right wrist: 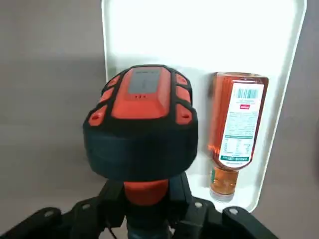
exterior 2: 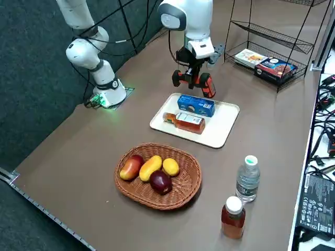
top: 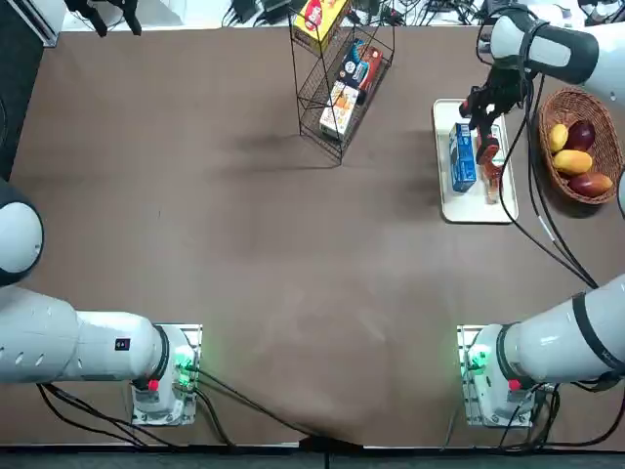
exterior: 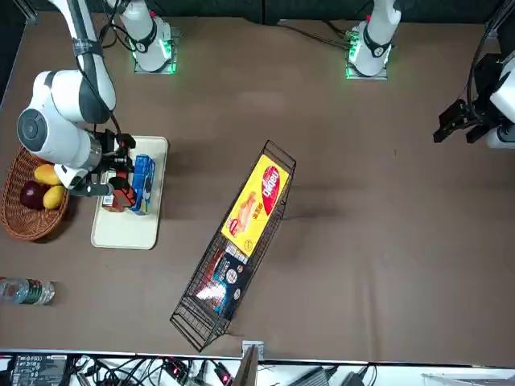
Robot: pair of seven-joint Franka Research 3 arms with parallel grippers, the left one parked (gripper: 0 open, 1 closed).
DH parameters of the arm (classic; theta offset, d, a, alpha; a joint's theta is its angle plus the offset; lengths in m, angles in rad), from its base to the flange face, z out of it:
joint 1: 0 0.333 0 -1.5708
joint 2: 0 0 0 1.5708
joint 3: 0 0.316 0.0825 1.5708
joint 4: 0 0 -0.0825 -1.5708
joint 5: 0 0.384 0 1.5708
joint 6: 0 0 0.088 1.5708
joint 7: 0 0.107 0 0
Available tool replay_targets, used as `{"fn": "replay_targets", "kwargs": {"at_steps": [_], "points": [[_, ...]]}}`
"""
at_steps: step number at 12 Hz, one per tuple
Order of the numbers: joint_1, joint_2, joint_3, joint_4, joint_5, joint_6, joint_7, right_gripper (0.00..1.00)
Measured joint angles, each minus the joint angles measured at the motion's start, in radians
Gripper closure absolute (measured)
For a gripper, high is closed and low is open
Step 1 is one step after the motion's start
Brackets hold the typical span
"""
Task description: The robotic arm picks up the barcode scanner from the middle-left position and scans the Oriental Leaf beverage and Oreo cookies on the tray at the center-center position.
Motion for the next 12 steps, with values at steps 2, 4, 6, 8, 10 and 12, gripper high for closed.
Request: {"fn": "replay_targets", "kwargs": {"at_steps": [2, 4, 6, 8, 10, 12], "points": [[-0.015, 0.021, 0.000, 0.000, 0.000, 0.001, -0.028, 0.58], [-0.016, 0.034, 0.000, 0.000, 0.000, 0.004, -0.032, 0.58], [-0.016, 0.042, 0.000, 0.000, 0.000, 0.018, -0.032, 0.58], [-0.017, 0.049, 0.000, 0.000, 0.000, 0.035, -0.033, 0.58], [-0.023, 0.056, 0.000, 0.000, 0.000, 0.041, -0.033, 0.58], [-0.029, 0.061, 0.000, 0.000, 0.000, 0.042, -0.034, 0.58]]}}
